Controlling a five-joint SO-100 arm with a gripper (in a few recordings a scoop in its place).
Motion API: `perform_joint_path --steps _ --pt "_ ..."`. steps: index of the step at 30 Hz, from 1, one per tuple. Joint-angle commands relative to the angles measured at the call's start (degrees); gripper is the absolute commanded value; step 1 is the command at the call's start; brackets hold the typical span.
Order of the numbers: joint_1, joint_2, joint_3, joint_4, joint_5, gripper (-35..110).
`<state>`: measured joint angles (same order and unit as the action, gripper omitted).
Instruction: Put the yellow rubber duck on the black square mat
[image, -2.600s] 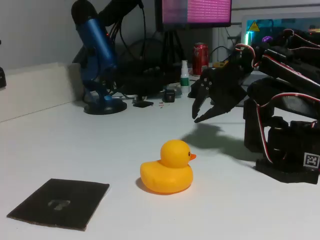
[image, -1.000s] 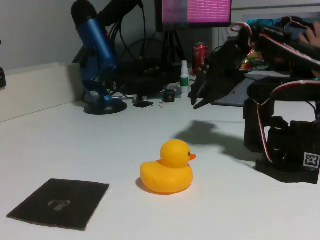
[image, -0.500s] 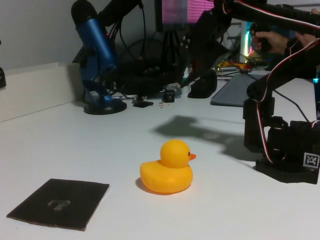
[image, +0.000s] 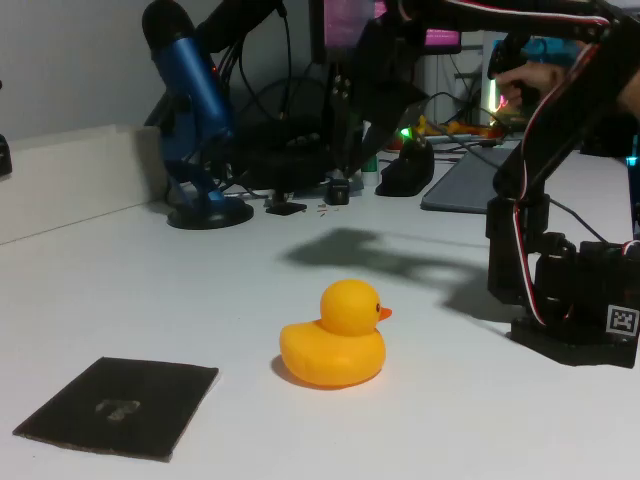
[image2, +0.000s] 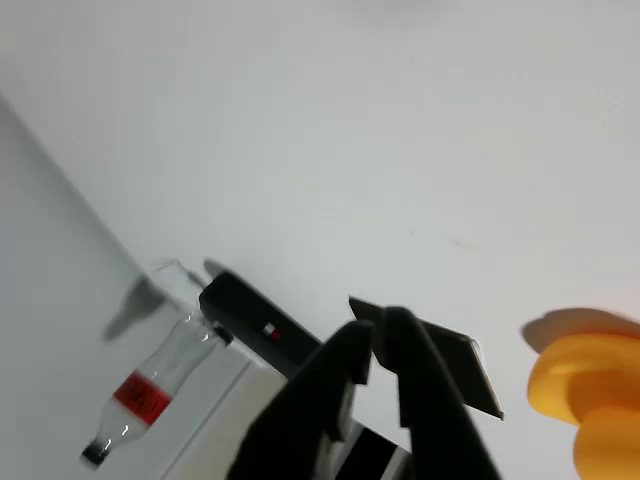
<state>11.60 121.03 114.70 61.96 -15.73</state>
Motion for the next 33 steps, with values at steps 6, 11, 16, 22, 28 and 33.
perform_joint_path --steps 6,11,16,22,28,33 --pt "1.0 -7.7 -5.3 1.1 -0.8 -1" --pt "0.9 -11.2 -5.7 3.8 -1.1 1" --pt "0.9 -10.7 -6.1 8.7 -5.0 14" --pt "1.1 -11.1 -5.3 11.6 -9.7 27" --pt "1.3 -10.5 -6.0 15.7 -11.3 30" --pt "1.0 -11.2 -5.9 15.9 -11.3 37"
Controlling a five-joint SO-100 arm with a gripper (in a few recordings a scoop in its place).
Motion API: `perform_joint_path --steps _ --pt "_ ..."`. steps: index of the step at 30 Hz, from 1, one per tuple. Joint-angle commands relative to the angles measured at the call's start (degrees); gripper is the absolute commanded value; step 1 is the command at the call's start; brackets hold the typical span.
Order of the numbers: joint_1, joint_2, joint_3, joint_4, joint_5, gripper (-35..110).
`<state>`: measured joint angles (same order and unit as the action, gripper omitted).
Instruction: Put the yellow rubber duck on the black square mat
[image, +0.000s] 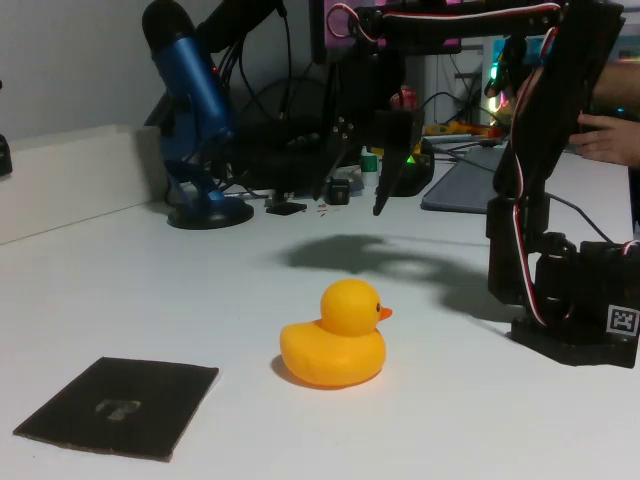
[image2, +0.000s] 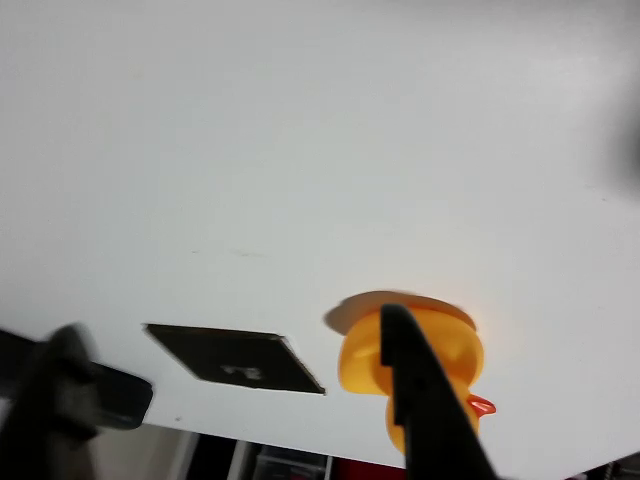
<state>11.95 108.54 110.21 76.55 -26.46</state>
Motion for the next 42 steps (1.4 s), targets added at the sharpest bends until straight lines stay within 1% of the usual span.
perform_joint_path --steps 1,8,14,20,31,38,42 --pt "0.6 1.3 -1.5 1.3 -0.6 38" --pt "0.4 1.3 -1.5 1.3 -1.1 39" --pt "0.8 1.3 -0.7 1.5 -11.2 39" --pt "-0.1 2.0 -1.4 6.4 -12.9 39" --pt "-17.0 2.2 -1.5 7.6 -12.4 39" --pt "-22.1 2.2 -1.5 7.8 -12.5 39" --pt "-26.7 2.2 -1.1 7.8 -12.4 39"
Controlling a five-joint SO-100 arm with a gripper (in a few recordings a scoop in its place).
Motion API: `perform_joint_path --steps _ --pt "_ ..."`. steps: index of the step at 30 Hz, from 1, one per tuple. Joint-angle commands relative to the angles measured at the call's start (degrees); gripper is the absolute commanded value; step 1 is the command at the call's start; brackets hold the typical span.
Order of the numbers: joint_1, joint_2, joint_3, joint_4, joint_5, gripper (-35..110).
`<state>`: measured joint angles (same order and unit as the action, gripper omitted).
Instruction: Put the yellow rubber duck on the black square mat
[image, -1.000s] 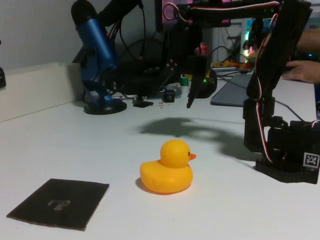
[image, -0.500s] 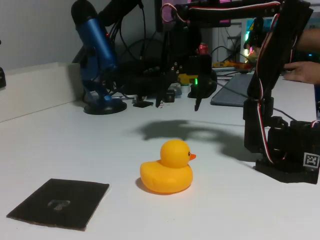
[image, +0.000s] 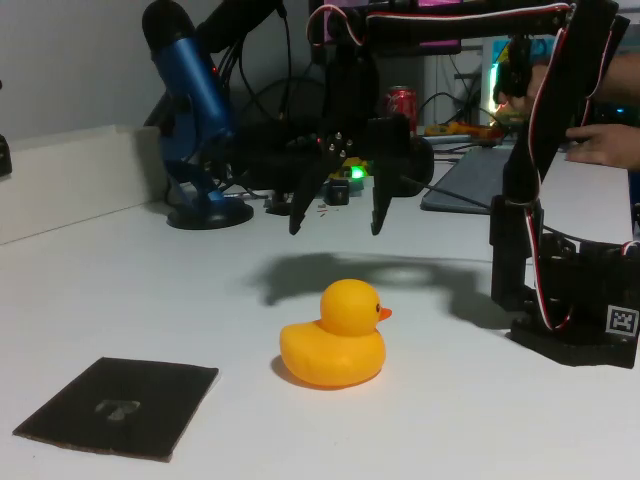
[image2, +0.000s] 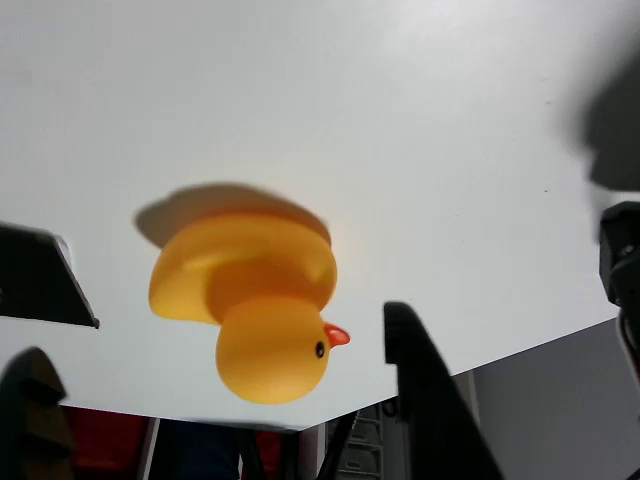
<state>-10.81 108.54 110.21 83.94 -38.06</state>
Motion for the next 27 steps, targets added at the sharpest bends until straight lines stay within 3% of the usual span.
perform_joint_path --steps 1,27 --pt "-5.4 2.1 -1.1 0.4 -0.8 39" --pt "-20.4 2.0 -0.9 0.4 -0.5 38"
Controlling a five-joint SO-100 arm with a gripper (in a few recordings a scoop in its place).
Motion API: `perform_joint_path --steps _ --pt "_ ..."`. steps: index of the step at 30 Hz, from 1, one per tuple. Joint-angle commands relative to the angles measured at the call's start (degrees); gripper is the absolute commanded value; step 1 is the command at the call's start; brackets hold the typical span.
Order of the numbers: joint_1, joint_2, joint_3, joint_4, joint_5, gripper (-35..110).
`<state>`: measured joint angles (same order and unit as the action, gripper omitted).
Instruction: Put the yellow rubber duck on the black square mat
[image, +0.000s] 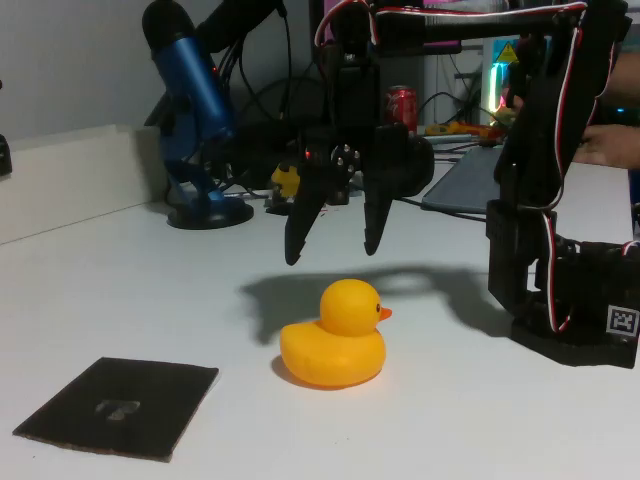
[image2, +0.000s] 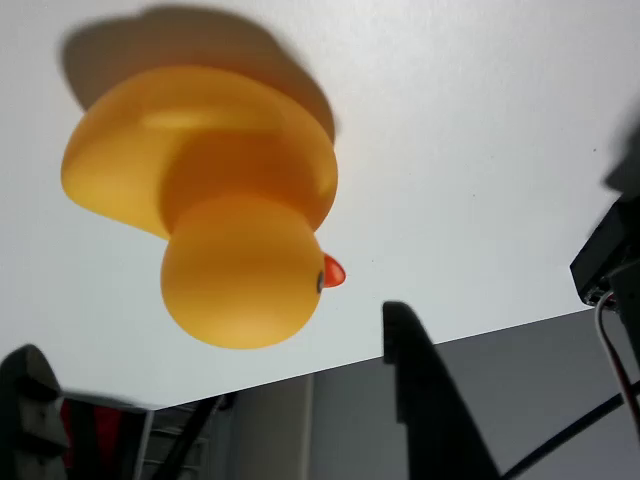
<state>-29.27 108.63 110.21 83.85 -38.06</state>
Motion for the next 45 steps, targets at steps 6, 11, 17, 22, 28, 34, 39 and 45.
perform_joint_path --steps 6,11,17,22,28,34,39,45 --pt "-2.0 1.3 -0.9 0.5 -0.6 38" --pt "-1.9 1.1 -0.9 0.4 -0.6 38" --pt "-1.9 -4.3 -1.4 0.4 -0.5 38" --pt "-1.9 -4.9 -1.5 0.4 -0.5 38" --pt "-3.5 -5.1 -1.5 0.3 -0.5 38" --pt "-7.2 -5.1 -1.4 0.4 1.0 38" --pt "-11.9 -5.1 -0.8 0.4 3.5 38" --pt "-14.0 -5.1 -0.6 0.5 3.6 38"
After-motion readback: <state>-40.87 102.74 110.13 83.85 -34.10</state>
